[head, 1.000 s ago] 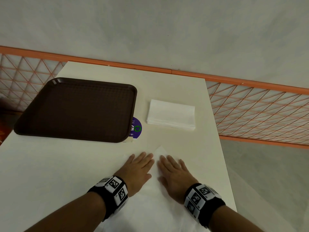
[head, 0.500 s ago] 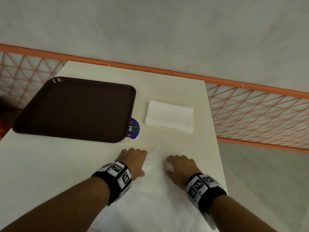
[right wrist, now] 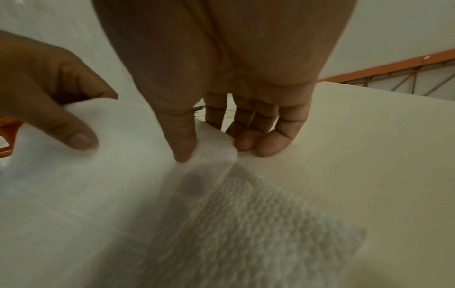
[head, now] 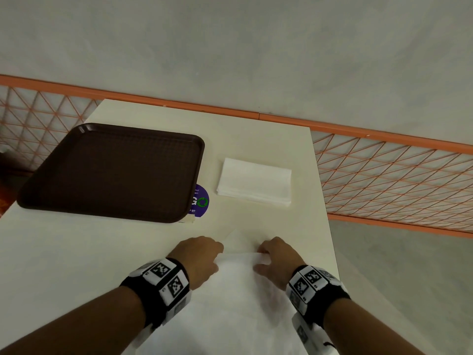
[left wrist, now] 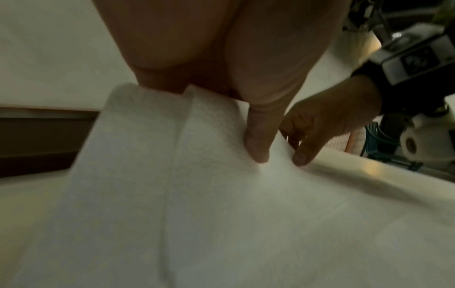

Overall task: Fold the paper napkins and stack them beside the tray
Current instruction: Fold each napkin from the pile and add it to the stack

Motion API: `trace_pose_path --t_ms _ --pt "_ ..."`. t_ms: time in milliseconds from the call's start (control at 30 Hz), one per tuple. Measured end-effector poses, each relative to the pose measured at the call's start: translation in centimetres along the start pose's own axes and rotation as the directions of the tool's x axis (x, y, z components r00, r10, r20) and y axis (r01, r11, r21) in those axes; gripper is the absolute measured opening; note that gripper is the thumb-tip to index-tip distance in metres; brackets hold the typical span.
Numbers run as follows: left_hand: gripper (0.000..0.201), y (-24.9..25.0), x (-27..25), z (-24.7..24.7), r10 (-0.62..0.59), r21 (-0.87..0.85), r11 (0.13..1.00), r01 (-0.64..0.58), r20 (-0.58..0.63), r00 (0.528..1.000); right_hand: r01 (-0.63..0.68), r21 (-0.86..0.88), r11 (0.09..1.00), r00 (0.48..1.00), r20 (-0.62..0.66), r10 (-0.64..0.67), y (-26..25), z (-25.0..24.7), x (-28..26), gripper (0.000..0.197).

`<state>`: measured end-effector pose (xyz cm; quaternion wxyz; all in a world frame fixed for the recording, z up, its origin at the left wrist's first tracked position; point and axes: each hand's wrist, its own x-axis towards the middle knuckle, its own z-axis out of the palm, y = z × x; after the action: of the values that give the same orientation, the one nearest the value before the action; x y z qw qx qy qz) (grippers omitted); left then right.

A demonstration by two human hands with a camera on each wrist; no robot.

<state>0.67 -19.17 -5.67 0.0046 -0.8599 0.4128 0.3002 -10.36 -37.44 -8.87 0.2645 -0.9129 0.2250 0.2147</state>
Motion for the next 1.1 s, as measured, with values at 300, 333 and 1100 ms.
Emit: trace_pose_path --t_ms 300,333,1100 --pt "0.027 -1.9 -0.6 -2.1 0.048 -0.286 0.953 -0.101 -0.185 0.982 0.057 0.252 0.966 0.997 -0.061 -0.043 0.5 -2.2 -1.0 0.014" --pt "0.029 -2.0 -0.4 -2.2 0.051 -0.260 0.959 -0.110 -0.226 0.973 0.074 0.302 0.950 0.995 -0.081 -0.052 0.5 -2.6 -1.2 0.010" --pt "0.033 -2.2 3.0 -2.7 -0.356 -0.994 0.108 -0.028 -0.065 0.932 0.053 0.918 0.392 0.968 -0.143 0.206 1.0 -7.0 0.1 0.016"
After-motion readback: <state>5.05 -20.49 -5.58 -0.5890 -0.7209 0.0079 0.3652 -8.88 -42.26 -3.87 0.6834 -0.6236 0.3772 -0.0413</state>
